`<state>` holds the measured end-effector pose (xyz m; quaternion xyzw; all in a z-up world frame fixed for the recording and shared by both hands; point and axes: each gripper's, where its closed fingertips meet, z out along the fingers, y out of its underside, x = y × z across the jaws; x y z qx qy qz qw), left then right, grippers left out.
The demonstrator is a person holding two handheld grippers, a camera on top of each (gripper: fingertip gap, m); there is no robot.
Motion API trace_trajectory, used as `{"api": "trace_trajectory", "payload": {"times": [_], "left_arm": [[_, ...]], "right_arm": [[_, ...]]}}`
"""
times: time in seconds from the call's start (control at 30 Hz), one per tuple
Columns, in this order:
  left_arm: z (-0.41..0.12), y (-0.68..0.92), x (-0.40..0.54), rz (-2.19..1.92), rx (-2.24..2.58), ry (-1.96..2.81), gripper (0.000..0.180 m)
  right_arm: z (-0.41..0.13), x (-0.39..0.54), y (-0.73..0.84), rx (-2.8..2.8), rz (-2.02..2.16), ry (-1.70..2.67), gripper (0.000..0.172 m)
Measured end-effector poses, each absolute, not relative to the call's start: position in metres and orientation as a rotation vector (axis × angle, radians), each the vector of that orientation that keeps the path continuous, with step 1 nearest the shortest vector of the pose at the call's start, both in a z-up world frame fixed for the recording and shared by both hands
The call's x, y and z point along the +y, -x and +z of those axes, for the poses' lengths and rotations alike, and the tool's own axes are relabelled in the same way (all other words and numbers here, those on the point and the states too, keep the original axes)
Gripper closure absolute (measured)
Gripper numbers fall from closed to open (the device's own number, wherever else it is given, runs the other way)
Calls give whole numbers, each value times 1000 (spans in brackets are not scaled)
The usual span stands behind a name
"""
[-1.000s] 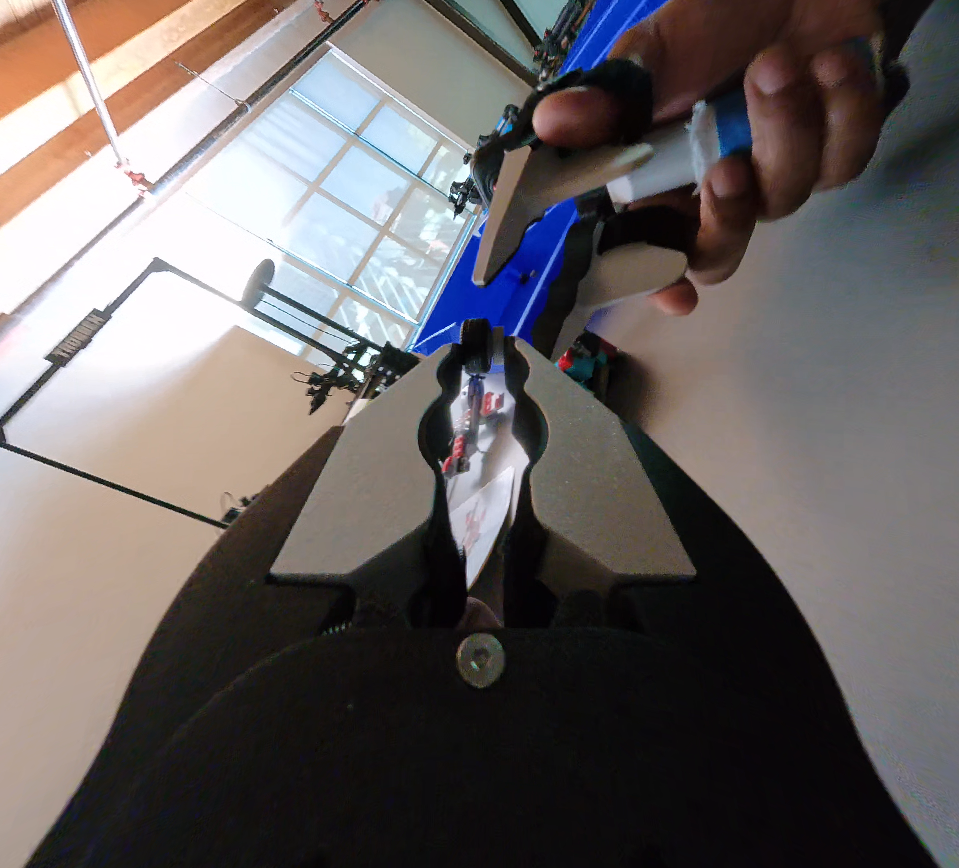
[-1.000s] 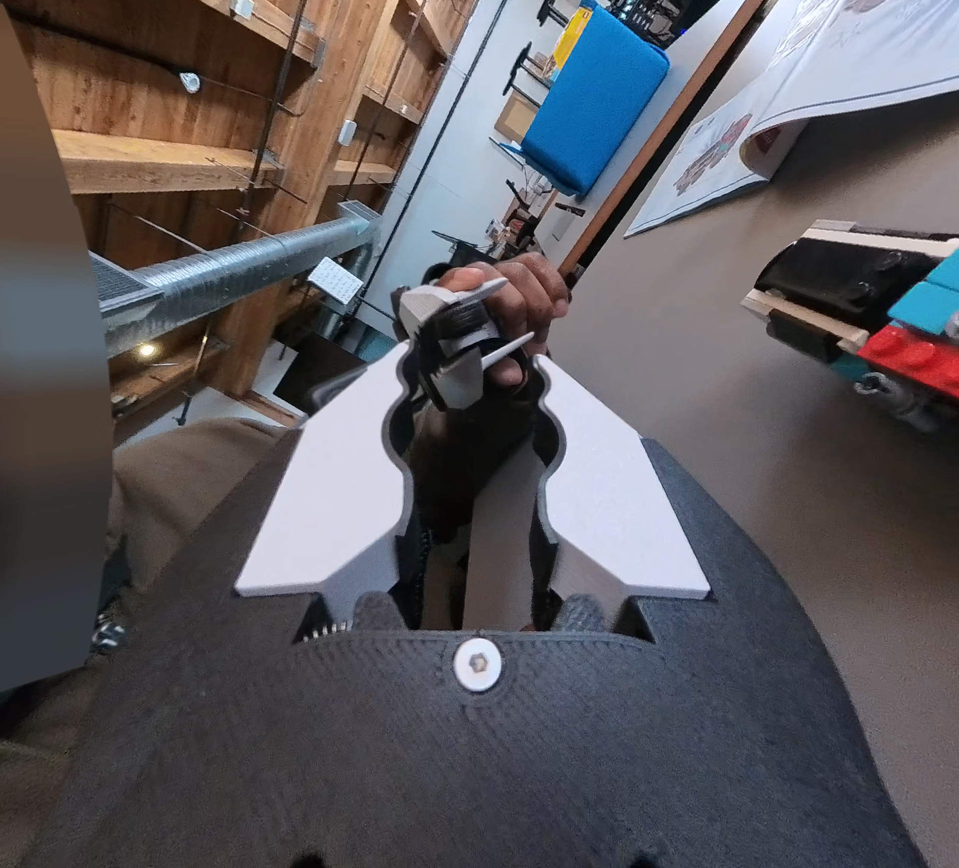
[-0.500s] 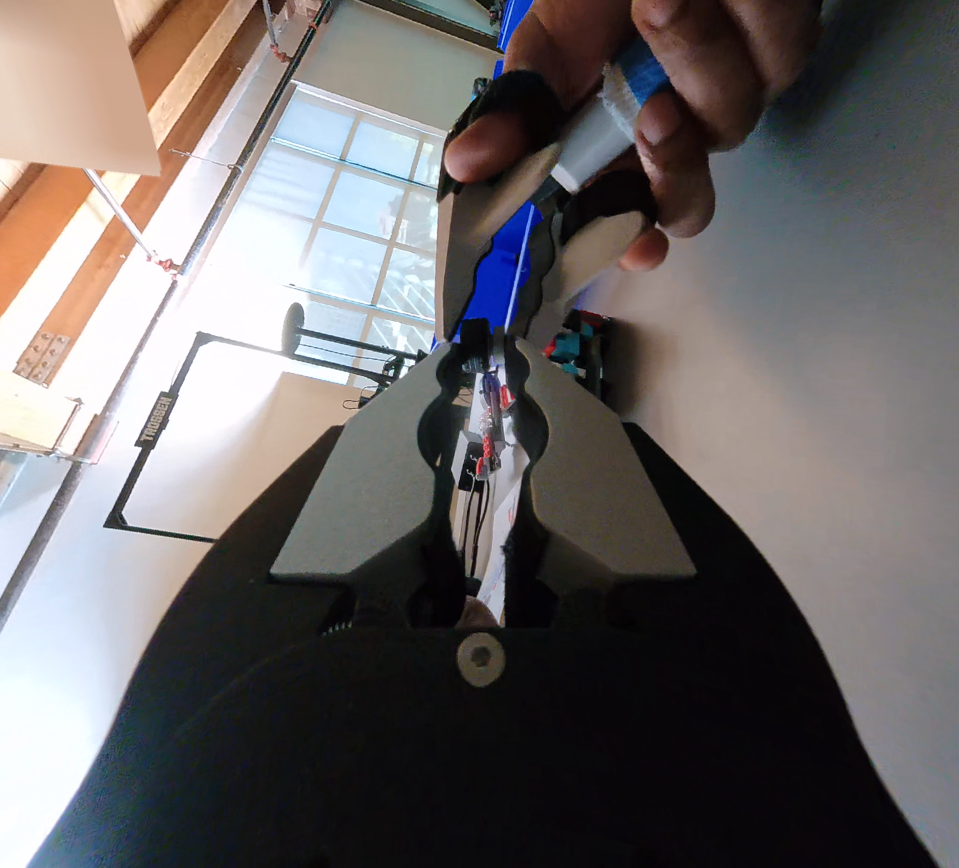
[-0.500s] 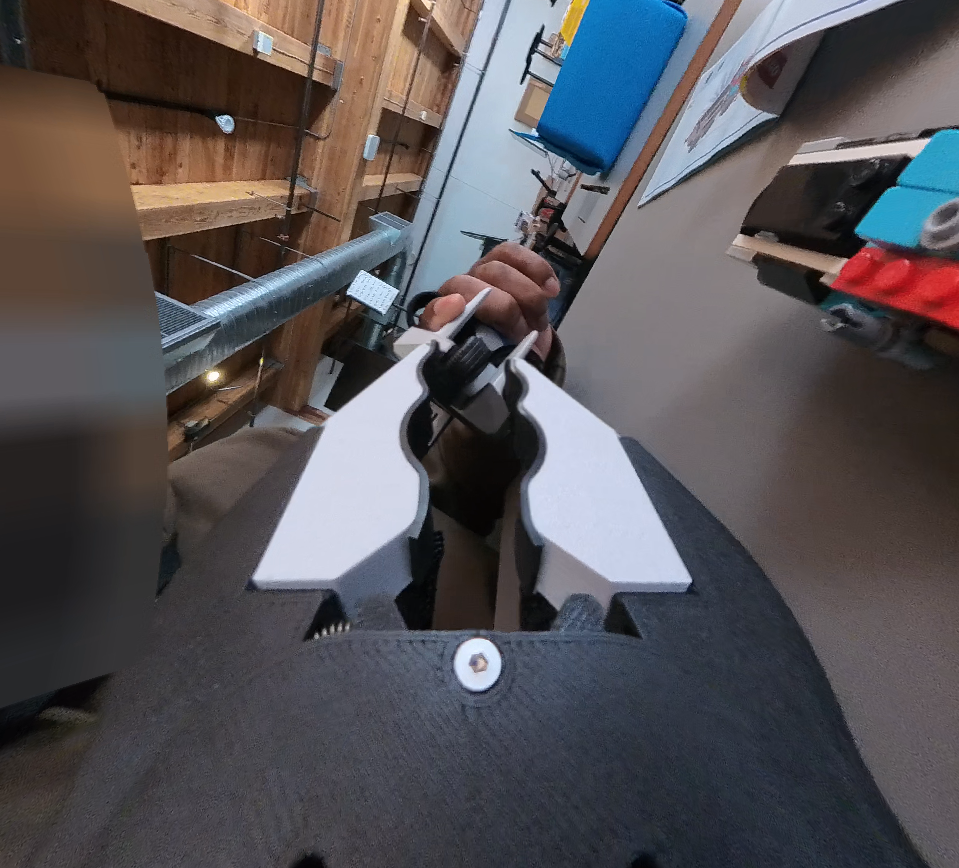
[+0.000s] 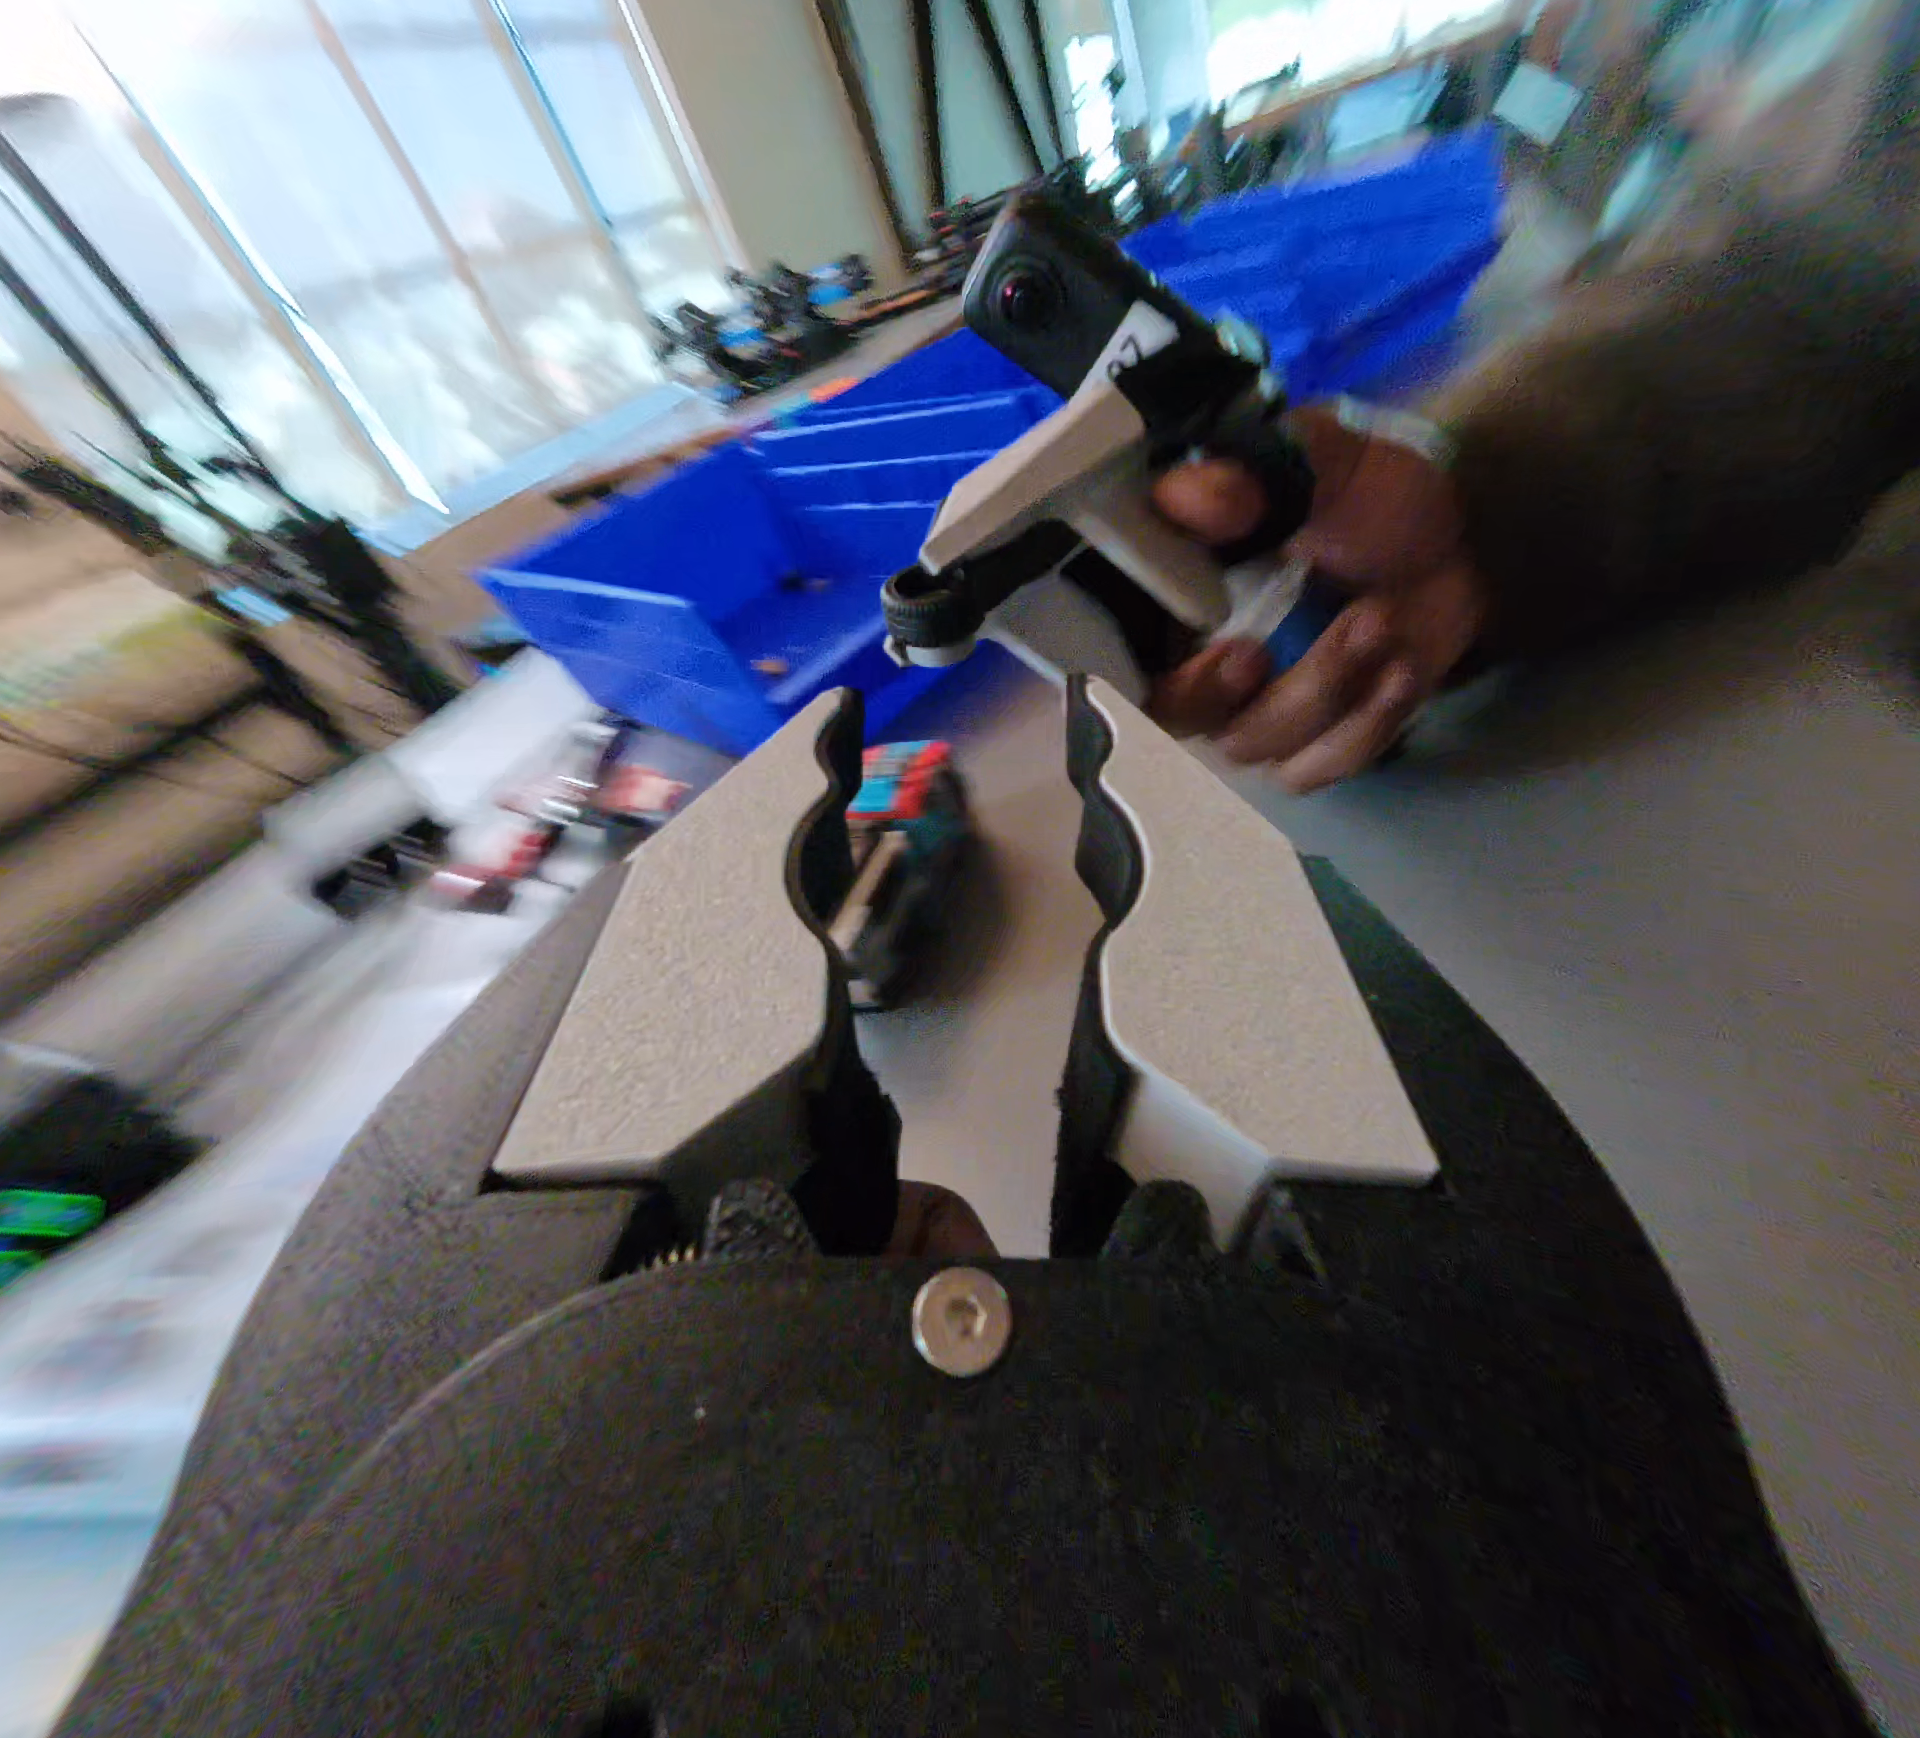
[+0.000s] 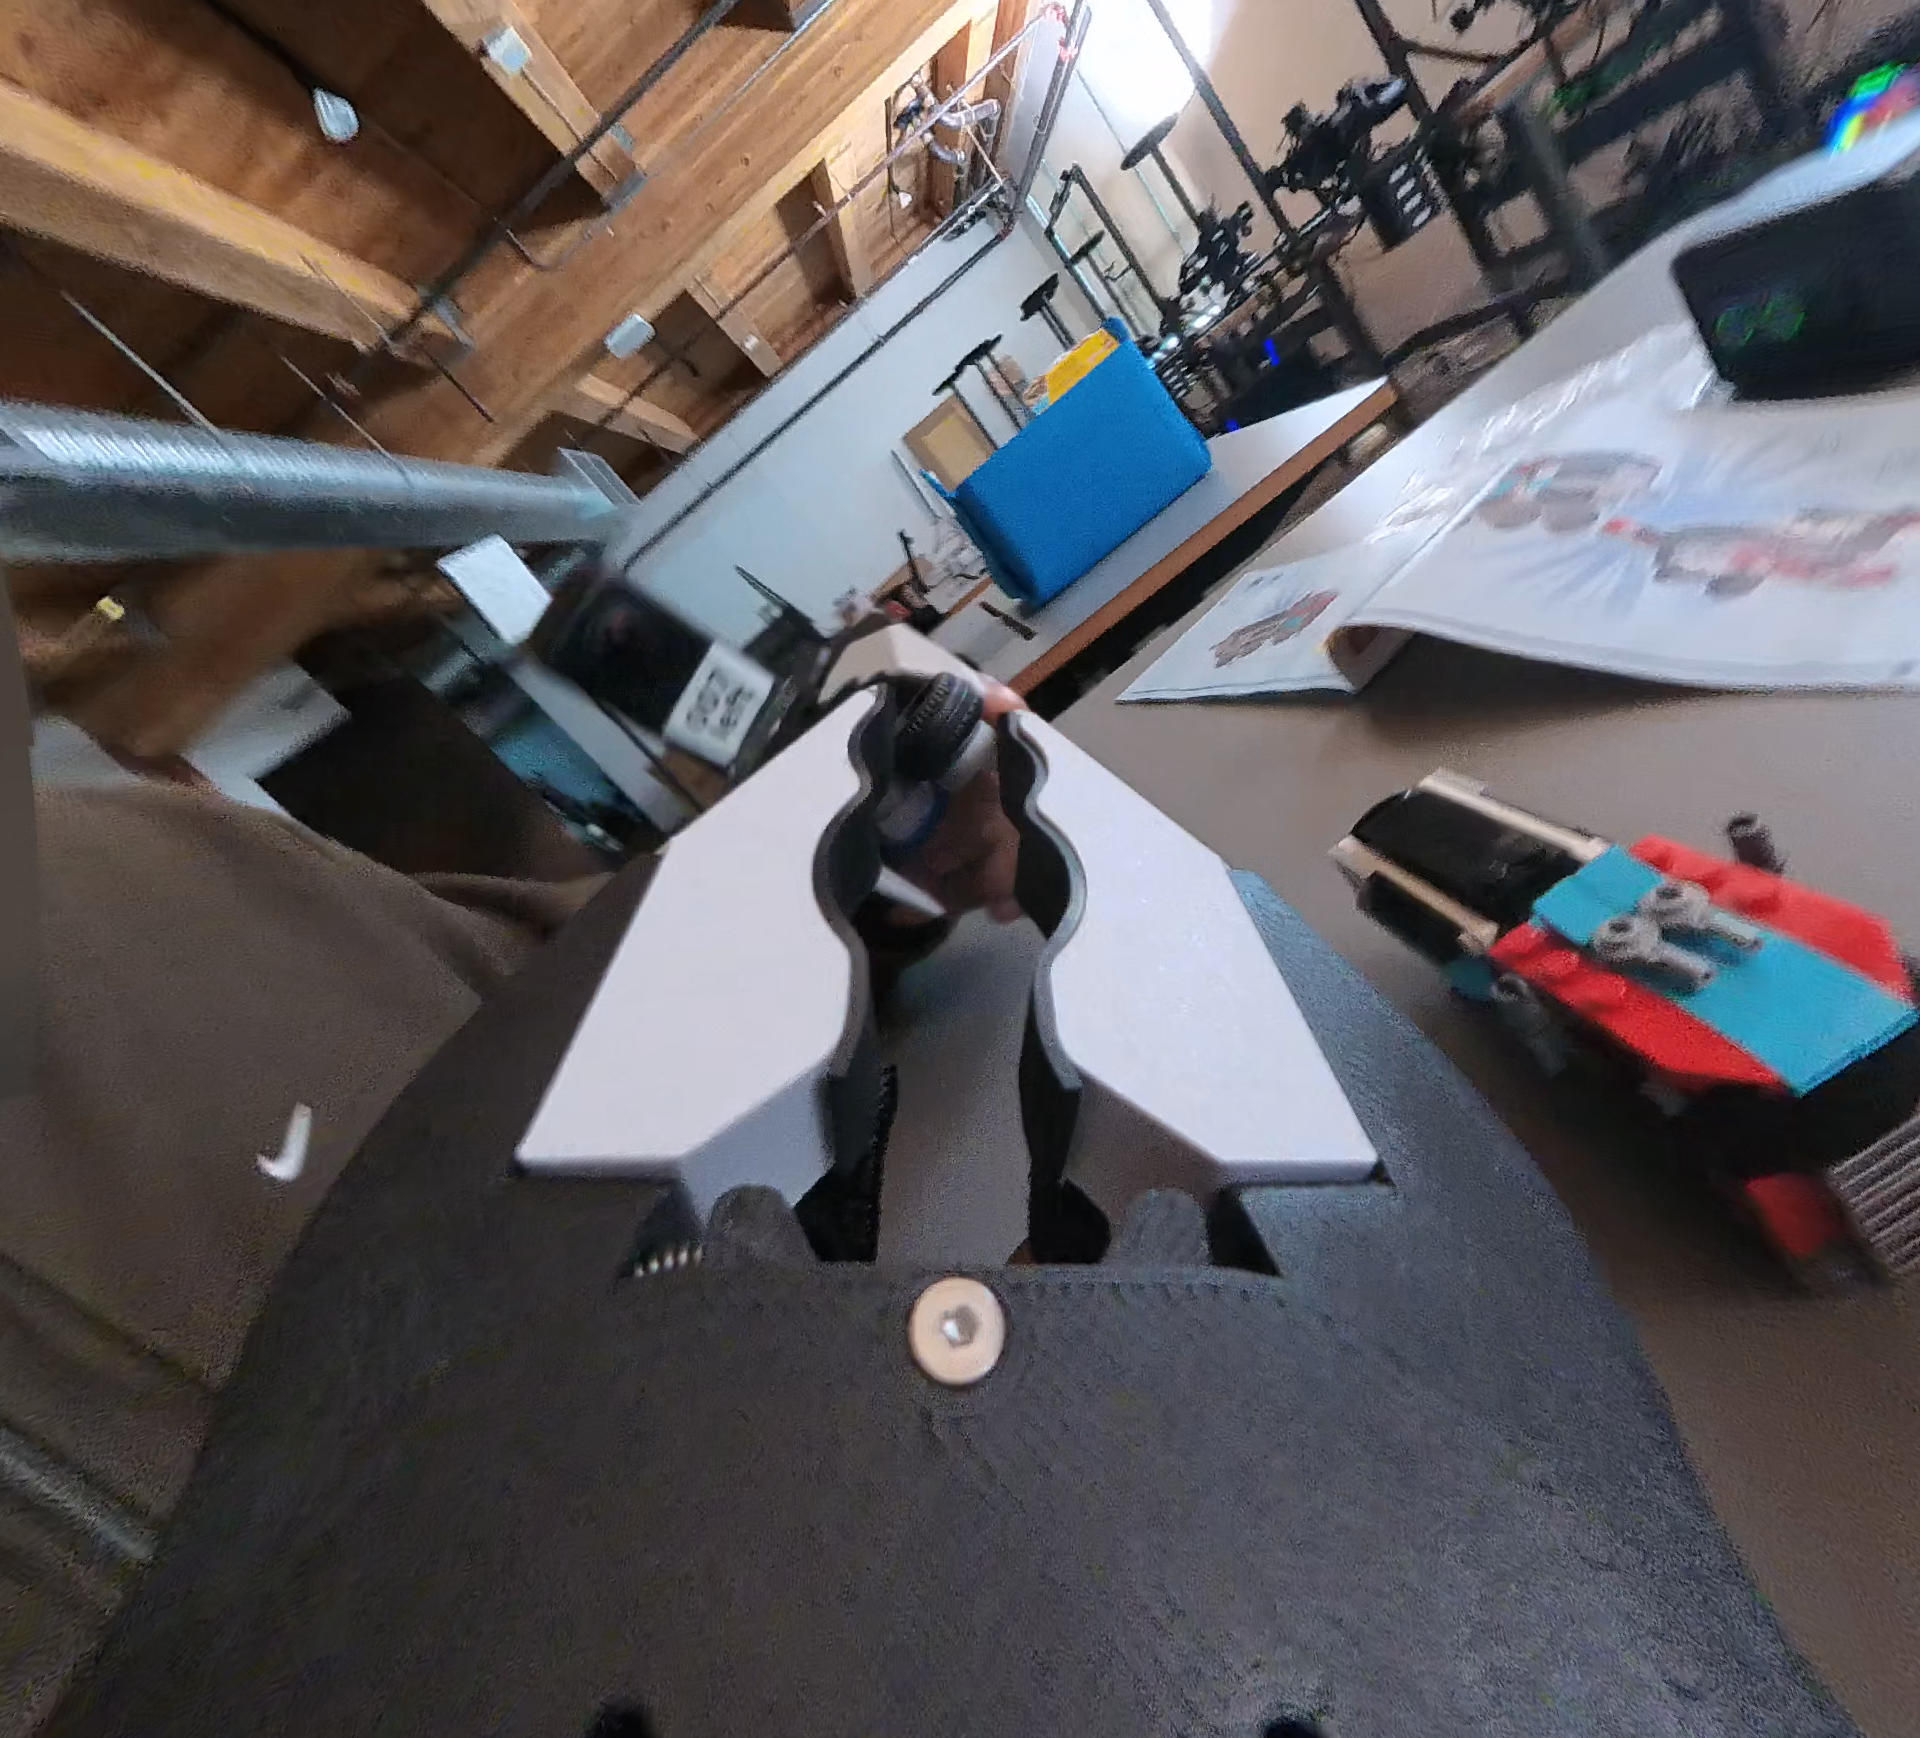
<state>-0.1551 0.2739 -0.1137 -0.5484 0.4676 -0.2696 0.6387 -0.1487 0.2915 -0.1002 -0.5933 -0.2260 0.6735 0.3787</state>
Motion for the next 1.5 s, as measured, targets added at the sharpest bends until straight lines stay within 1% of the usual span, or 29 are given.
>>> {"api": "trace_trajectory", "payload": {"times": [0.07,0.17,0.23,0.3,0.47,0.6,0.73,0.8,1.1,1.2,1.27,1.43,1.5], "left_arm": [[-108,152,276,-974,895,1375,137],[-95,157,278,-1441,650,1413,141],[-92,162,280,-1605,565,1417,145],[-91,163,277,-1679,551,1421,147],[-99,150,261,-1723,663,1442,149],[-98,148,256,-1814,646,1424,157],[-96,148,253,-1865,639,1405,159],[-93,150,253,-1901,617,1374,164],[-90,147,248,-1893,628,1333,163],[-91,145,249,-1872,623,1356,151],[-91,145,248,-1878,626,1351,149],[-86,146,241,-1888,654,1297,161],[-85,146,240,-1865,663,1291,162]], "right_arm": [[-98,289,149,-663,1593,1470,154],[-97,277,154,-823,1408,1386,153],[-96,272,155,-880,1330,1342,153],[-93,267,156,-902,1305,1307,153],[-92,265,155,-948,1203,1249,154],[-92,263,155,-951,1206,1232,154],[-90,260,155,-959,1210,1199,154],[-87,257,154,-956,1236,1177,154],[-81,252,151,-940,1290,1128,155],[-80,250,151,-945,1266,1107,155],[-79,249,151,-951,1248,1088,156],[-77,246,152,-964,1185,1048,155],[-77,245,152,-964,1187,1043,155]]}}
